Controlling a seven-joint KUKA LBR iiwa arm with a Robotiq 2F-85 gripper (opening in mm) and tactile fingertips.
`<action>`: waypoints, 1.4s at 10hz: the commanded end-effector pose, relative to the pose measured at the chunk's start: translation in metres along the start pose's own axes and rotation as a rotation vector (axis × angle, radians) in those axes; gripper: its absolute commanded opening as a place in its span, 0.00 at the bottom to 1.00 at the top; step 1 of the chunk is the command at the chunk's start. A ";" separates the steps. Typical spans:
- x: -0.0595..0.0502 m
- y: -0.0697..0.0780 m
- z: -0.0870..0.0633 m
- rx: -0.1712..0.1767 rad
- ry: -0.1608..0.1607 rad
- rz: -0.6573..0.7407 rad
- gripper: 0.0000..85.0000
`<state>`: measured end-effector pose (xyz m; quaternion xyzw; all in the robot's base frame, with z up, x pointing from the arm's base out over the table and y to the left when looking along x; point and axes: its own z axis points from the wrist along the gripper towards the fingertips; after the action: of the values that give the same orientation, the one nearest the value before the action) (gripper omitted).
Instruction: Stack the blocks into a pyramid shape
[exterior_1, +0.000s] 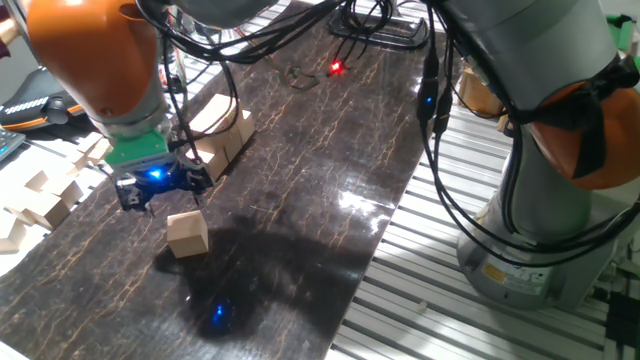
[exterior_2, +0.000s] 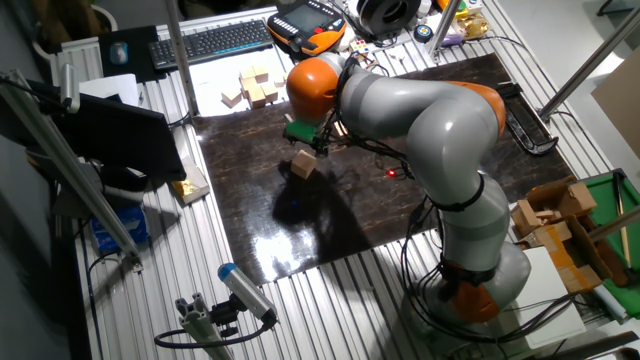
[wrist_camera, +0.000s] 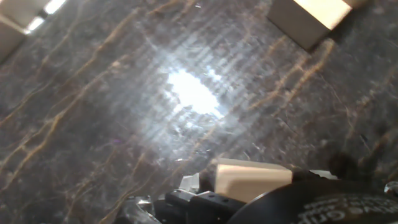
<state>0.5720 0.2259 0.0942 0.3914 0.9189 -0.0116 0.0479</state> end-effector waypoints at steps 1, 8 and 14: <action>0.002 -0.001 0.002 -0.003 0.009 0.019 1.00; 0.012 -0.002 0.019 -0.010 0.027 0.050 1.00; 0.011 -0.001 0.026 -0.009 0.028 0.062 1.00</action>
<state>0.5660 0.2319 0.0666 0.4197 0.9069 -0.0004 0.0367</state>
